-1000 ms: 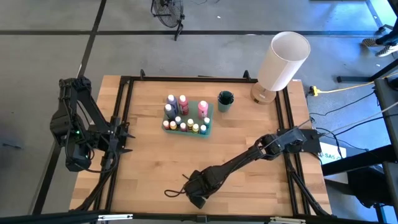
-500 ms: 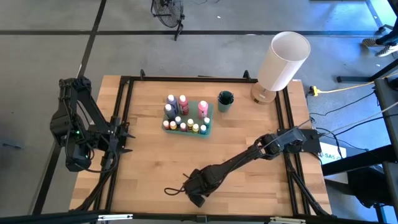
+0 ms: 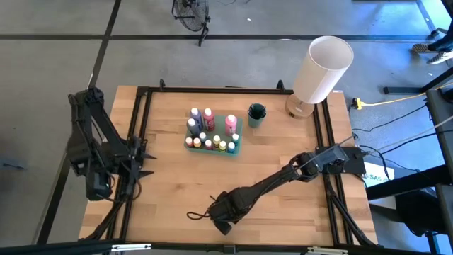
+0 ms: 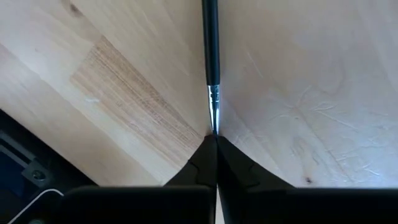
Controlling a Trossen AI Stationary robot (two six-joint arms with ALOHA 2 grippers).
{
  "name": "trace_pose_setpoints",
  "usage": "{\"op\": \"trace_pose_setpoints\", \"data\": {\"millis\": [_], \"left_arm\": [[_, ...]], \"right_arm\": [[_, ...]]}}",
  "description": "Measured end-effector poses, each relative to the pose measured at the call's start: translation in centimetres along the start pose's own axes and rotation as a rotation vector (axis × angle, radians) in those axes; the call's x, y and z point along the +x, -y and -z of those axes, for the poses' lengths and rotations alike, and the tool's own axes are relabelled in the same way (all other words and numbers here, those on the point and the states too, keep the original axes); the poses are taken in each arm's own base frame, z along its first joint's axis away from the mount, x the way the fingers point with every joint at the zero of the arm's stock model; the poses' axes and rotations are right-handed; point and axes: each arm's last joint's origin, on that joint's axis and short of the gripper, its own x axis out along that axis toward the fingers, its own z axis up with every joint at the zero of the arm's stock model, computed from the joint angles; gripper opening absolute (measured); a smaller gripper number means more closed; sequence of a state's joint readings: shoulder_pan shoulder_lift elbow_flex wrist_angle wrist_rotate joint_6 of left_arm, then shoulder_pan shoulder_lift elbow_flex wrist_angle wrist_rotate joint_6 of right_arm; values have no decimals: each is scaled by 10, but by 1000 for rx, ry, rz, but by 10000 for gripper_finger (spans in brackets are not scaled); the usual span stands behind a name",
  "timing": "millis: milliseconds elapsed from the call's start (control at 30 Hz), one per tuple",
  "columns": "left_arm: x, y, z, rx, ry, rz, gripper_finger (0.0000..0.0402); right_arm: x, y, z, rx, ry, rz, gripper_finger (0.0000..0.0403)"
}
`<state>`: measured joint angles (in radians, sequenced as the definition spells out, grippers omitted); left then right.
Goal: Pick & Place Paint Supplies
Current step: Put the black paint brush into the dark green cup
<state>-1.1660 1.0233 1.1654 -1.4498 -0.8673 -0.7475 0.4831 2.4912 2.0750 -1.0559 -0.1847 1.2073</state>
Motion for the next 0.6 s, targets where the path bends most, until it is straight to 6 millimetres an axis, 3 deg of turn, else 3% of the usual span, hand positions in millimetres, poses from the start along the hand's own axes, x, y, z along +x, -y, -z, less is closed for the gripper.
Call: {"op": "trace_pose_setpoints", "data": {"millis": [267,600], "left_arm": [[23,20,17,112,19,-38,223],[45,42,28,240,27,-92,223]], "right_arm": [[-16,-10,2,8,33,0,1],[-61,-32,9,-21,137,-113,0]]}}
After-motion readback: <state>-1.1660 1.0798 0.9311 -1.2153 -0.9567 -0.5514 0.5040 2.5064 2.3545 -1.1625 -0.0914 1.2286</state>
